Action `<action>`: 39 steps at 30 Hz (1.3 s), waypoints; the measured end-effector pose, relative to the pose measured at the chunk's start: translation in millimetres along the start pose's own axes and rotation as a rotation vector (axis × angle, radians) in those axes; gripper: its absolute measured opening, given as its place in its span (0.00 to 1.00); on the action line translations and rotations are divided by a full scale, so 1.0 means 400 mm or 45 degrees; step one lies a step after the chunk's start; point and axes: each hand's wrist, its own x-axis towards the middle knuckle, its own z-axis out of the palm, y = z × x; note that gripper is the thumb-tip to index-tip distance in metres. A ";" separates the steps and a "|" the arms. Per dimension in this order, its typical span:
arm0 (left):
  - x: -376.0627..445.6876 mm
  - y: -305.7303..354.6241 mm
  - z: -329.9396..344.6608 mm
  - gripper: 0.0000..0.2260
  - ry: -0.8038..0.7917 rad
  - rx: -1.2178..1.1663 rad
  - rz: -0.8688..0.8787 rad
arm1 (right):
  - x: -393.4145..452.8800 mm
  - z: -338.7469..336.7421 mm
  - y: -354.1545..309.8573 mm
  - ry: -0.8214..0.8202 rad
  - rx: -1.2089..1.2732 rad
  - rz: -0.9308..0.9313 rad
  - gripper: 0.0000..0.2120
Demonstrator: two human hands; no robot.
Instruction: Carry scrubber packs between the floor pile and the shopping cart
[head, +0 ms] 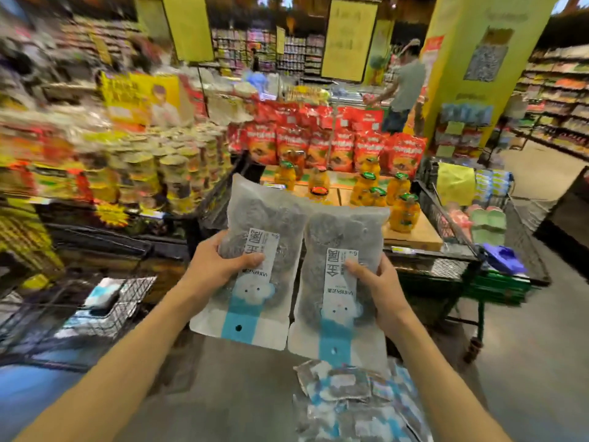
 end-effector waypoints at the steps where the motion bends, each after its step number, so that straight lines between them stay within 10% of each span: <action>1: 0.001 -0.007 -0.041 0.17 0.045 0.006 0.007 | 0.017 0.043 0.006 -0.041 -0.007 0.004 0.27; 20: 0.034 -0.189 -0.955 0.26 0.743 -0.216 -0.051 | 0.346 1.040 0.178 -0.678 -0.165 0.112 0.15; 26: 0.080 -0.245 -1.090 0.34 0.914 -0.357 -0.110 | 0.490 1.245 0.230 -0.875 -0.218 0.163 0.18; 32: 0.212 -0.287 -1.157 0.22 1.123 -0.351 -0.187 | 0.691 1.422 0.285 -1.089 -0.242 0.211 0.14; 39: 0.375 -0.330 -1.195 0.36 1.416 -0.384 -0.269 | 0.952 1.616 0.358 -1.338 -0.272 0.256 0.14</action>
